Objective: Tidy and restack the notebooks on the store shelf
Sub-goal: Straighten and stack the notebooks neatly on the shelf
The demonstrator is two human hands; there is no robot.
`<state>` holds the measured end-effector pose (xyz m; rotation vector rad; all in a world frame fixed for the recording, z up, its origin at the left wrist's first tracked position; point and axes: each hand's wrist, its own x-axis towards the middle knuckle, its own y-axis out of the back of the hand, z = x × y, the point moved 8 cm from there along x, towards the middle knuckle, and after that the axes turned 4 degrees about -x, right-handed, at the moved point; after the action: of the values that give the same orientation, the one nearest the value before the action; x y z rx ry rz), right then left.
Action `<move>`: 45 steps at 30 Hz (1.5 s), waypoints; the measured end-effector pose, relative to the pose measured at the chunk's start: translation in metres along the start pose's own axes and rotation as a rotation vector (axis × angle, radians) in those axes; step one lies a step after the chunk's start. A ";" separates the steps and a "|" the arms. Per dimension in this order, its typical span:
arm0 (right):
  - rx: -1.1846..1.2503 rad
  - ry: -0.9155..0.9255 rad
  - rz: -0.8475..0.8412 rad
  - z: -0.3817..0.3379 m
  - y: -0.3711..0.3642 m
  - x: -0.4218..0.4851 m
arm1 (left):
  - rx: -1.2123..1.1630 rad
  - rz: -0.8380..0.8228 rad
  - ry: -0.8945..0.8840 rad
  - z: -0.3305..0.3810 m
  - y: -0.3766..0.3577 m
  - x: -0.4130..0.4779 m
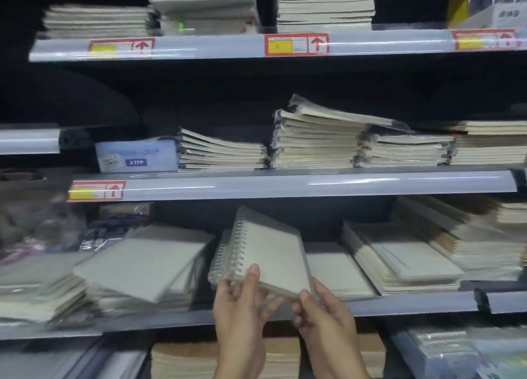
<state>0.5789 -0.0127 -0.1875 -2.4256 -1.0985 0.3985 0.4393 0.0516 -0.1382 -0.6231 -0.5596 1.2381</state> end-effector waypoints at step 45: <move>-0.395 0.083 0.334 -0.099 0.195 0.027 | 1.388 -0.871 -0.569 -0.170 -0.178 0.001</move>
<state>0.7632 -0.1335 -0.2034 -2.9593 -0.7927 0.1924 0.6788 -0.0058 -0.1343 1.0783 -0.2428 0.6641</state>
